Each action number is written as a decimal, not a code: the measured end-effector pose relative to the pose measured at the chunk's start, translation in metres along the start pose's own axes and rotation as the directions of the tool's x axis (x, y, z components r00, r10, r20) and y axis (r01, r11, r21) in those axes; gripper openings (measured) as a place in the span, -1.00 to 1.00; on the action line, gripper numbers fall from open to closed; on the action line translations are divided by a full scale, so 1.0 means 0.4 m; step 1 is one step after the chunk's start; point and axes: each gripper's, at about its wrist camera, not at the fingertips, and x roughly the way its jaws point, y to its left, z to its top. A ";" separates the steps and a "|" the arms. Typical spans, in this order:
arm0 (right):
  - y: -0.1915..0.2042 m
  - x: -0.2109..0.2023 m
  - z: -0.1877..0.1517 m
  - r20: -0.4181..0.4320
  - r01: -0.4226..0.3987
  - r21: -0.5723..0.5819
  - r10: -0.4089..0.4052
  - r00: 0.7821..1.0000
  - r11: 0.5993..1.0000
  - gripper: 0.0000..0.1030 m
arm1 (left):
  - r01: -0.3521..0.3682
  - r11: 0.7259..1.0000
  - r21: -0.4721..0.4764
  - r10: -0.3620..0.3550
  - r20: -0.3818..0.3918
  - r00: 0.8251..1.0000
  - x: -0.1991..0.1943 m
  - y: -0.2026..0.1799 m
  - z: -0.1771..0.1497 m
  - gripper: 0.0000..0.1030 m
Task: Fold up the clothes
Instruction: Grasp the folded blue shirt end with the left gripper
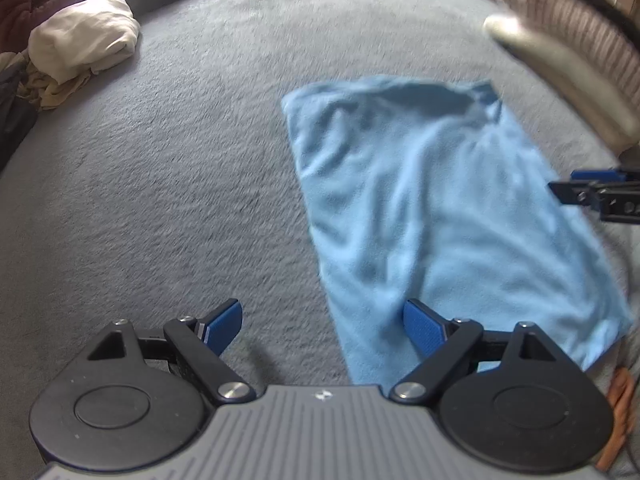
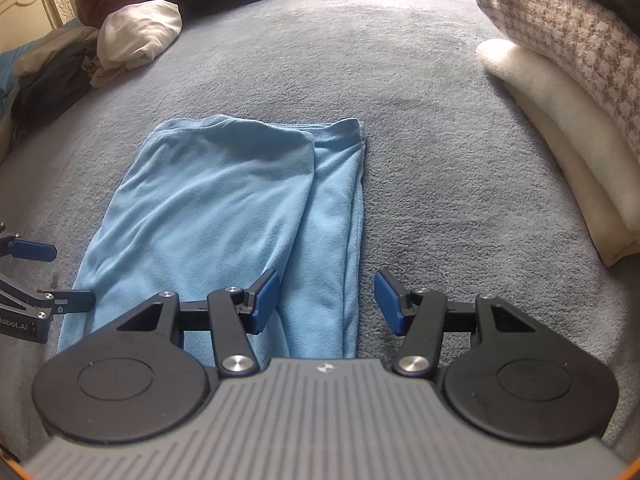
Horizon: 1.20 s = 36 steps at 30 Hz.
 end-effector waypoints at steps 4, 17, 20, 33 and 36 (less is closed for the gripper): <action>-0.058 0.007 0.030 0.054 -0.071 0.091 0.066 0.996 0.993 0.02 | 0.135 0.990 -0.050 -0.128 0.133 0.983 -0.003 0.030 0.019 0.72; -0.276 0.211 0.104 0.157 -0.442 0.464 0.420 0.894 0.768 0.02 | 0.371 0.912 -0.173 -0.324 0.250 0.912 0.142 0.145 0.116 0.02; -0.276 0.239 0.118 0.156 -0.484 0.461 0.470 0.869 0.743 0.02 | 0.418 0.892 -0.174 -0.362 0.281 0.889 0.167 0.160 0.140 -0.08; -0.185 0.274 0.159 0.083 -0.522 0.304 0.524 0.848 0.797 -0.73 | 0.417 0.893 -0.169 -0.355 0.305 0.884 0.188 0.137 0.176 -0.77; -0.165 0.249 0.157 0.095 -0.490 0.252 0.482 0.871 0.835 -0.83 | 0.402 0.901 -0.161 -0.332 0.341 0.880 0.155 0.121 0.172 -0.82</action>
